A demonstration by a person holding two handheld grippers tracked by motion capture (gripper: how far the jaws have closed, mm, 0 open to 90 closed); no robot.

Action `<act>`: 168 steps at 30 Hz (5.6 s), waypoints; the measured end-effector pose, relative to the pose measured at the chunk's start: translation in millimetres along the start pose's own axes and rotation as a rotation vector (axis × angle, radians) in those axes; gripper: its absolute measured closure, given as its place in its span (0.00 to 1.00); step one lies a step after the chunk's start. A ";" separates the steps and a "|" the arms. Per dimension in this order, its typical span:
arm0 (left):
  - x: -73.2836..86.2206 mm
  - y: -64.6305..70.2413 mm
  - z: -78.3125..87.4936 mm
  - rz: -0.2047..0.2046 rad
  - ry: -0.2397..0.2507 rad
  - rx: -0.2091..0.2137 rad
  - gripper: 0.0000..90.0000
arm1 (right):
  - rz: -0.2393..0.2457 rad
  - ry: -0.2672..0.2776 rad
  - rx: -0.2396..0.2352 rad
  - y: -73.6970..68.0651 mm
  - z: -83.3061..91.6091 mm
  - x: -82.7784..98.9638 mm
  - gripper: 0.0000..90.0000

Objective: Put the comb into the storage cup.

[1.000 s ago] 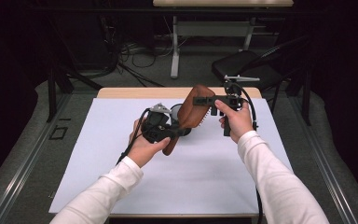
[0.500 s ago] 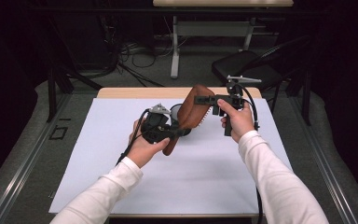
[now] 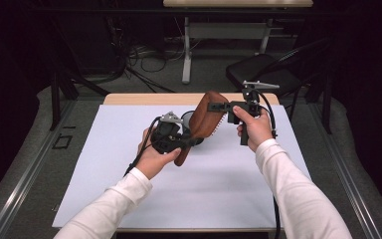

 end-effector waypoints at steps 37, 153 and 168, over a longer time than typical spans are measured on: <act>0.8 0.8 -1.2 -0.010 0.028 0.013 0.80 | -0.067 -0.032 -0.038 1.8 3.9 1.0 0.57; 16.9 -21.9 28.6 0.035 0.144 -0.025 0.41 | -0.093 0.012 -0.016 6.0 13.4 -9.4 0.57; 28.0 -33.8 30.8 0.047 0.152 -0.114 0.23 | -0.093 0.024 -0.007 5.9 17.1 -13.9 0.57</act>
Point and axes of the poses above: each handheld gripper's, and its own axes: z roughly backward along the jaws, x roughly out of its underside, y roughly to its right, the point moved 8 cm from there along -z, roughly forward along the jaws, and after that the axes turned 9 degrees about x, right-handed, at the moved point
